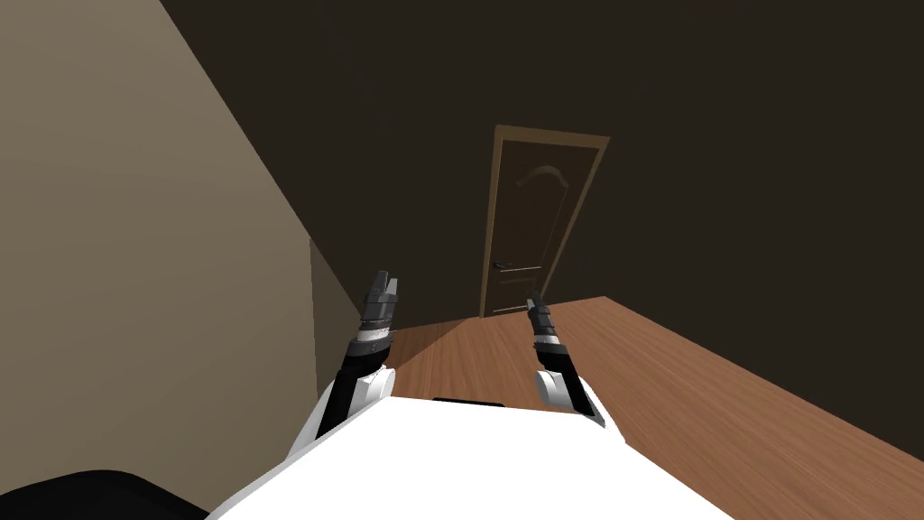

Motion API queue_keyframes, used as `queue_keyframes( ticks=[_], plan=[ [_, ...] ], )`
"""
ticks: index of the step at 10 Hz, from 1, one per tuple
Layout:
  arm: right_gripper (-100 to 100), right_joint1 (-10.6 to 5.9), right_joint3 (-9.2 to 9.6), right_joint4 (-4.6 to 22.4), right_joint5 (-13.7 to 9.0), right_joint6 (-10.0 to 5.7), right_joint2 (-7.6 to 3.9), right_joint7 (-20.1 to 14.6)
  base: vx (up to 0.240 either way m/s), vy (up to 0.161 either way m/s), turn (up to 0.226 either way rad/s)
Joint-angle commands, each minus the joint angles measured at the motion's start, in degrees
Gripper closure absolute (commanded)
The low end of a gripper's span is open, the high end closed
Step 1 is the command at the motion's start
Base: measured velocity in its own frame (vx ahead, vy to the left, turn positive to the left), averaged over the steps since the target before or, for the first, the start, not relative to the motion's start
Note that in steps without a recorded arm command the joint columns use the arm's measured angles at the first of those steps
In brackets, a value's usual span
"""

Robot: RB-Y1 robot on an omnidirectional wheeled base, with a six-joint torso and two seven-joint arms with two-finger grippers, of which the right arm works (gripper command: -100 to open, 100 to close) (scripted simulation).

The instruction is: Pull the door open

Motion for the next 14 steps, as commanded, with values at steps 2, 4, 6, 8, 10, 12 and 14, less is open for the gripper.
queue_keyframes(
  ticks=[2, 4, 6, 8, 10, 12, 14],
  plan=[
    [-100, -1.96, 0.31, 4.18, -1.54, -0.53, -0.53, 0.20, 0.085, -0.068, 0.106],
    [-100, -3.43, 0.47, 7.38, -2.78, -0.92, -1.06, 0.26, 0.082, -0.066, 0.116],
    [-100, -4.92, 0.64, 10.61, -4.03, -1.31, -1.59, 0.32, 0.087, -0.081, 0.115],
    [-100, -6.44, 0.81, 13.90, -5.31, -1.71, -2.11, 0.38, 0.091, -0.088, 0.122],
    [-100, -7.95, 0.98, 17.20, -6.58, -2.12, -2.63, 0.44, 0.068, -0.079, 0.116],
    [-100, -9.47, 1.15, 20.49, -7.86, -2.52, -3.13, 0.50, 0.070, -0.083, 0.109],
    [-100, -10.98, 1.32, 23.78, -9.14, -2.92, -3.63, 0.56, 0.084, -0.088, 0.118]
  ],
)
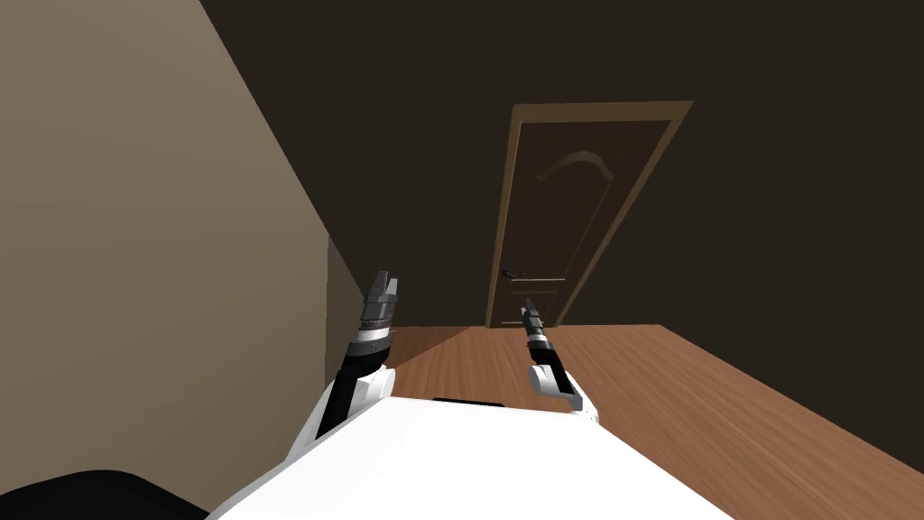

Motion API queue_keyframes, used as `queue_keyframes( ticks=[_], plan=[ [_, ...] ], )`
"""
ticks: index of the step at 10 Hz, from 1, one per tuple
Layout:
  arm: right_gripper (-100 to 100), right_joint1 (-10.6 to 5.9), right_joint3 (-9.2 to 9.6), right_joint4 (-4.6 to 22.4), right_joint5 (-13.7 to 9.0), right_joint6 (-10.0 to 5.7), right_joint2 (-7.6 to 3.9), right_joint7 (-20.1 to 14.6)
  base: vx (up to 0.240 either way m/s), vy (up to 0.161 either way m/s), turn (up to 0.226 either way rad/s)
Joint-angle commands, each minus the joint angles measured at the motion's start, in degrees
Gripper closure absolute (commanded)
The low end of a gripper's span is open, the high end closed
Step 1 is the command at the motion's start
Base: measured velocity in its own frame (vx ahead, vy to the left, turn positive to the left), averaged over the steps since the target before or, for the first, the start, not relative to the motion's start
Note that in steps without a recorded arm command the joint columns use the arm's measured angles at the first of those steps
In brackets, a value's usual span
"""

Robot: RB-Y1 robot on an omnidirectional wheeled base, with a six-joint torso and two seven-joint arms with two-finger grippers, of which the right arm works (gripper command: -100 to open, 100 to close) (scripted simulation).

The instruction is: Pull the door open

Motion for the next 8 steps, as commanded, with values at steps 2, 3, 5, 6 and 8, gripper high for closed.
queue_keyframes(
  ticks=[2, 3, 5, 6, 8],
  plan=[
    [-100, -1.94, 0.18, 4.04, -1.71, -0.31, -0.76, 0.03, 0.075, -0.092, 0.124],
    [-100, -2.67, 0.26, 5.64, -2.33, -0.51, -0.99, 0.06, 0.069, -0.090, 0.087],
    [-100, -4.14, 0.42, 8.84, -3.57, -0.90, -1.46, 0.12, 0.066, -0.097, 0.124],
    [-100, -4.87, 0.50, 10.19, -4.19, -1.09, -1.69, 0.15, 0.054, -0.078, 0.110],
    [-100, -6.26, 0.66, 13.43, -5.35, -1.46, -2.13, 0.20, 0.062, -0.085, 0.103]
  ],
)
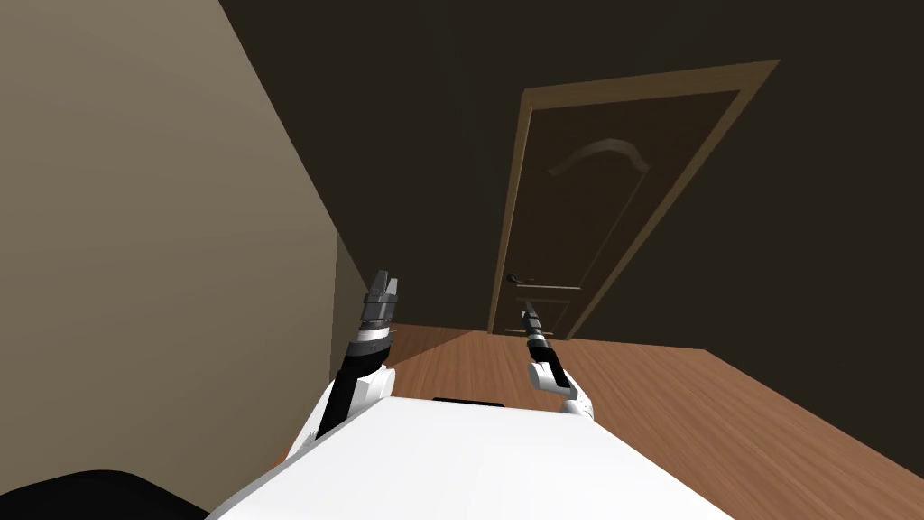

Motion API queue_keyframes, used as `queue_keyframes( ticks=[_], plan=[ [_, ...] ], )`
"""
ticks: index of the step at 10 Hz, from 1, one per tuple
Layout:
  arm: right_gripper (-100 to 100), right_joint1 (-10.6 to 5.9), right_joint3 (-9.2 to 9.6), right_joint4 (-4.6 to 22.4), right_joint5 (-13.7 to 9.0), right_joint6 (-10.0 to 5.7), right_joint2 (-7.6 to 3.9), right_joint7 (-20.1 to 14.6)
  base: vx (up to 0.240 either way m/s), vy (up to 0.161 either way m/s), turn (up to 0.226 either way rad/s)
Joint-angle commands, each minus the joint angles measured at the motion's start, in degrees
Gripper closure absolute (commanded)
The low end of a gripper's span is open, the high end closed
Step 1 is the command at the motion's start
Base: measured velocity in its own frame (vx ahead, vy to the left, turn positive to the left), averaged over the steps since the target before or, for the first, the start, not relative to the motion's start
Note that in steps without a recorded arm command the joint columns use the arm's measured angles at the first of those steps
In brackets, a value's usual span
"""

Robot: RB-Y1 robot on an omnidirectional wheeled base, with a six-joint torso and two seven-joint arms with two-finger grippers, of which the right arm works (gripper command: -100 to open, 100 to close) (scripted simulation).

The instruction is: Pull the door open

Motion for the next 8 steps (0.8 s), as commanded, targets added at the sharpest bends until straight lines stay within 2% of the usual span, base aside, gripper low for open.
queue_keyframes(
  ticks=[1, 8],
  plan=[
    [-100, -1.03, 0.16, 2.50, -0.95, -0.39, -0.32, 0.04, 0.077, -0.103, 0.100],
    [-100, -5.50, 0.66, 12.20, -4.71, -1.58, -1.69, 0.22, 0.059, -0.086, 0.100]
  ],
)
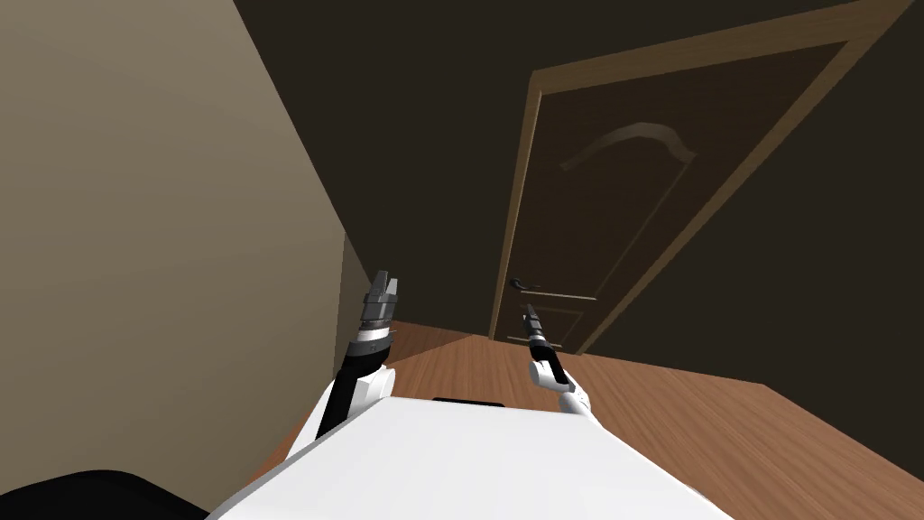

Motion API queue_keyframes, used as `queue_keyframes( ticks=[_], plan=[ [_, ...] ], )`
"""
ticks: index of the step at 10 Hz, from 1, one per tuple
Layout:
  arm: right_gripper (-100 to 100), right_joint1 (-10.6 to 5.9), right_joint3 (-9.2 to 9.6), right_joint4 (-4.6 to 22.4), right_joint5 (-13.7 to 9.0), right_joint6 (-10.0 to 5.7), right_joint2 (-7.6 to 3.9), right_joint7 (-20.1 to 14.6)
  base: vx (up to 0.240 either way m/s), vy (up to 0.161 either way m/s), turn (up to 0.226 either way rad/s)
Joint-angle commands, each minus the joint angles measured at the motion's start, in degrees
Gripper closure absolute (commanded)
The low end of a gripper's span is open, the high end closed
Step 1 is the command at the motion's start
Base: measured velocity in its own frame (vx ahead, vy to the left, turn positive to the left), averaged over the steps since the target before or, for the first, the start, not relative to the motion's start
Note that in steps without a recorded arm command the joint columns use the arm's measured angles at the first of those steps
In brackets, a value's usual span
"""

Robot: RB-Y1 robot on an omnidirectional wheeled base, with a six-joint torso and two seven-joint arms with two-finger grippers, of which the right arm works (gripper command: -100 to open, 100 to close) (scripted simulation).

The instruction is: Pull the door open

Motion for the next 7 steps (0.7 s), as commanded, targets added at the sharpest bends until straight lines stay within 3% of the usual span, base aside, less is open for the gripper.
queue_keyframes(
  ticks=[1, 7],
  plan=[
    [-100, -1.12, 0.16, 2.72, -1.23, -0.24, -0.44, 0.09, 0.079, -0.101, 0.148],
    [-100, -4.40, 0.53, 9.85, -4.00, -1.11, -1.41, 0.22, 0.064, -0.099, 0.089]
  ],
)
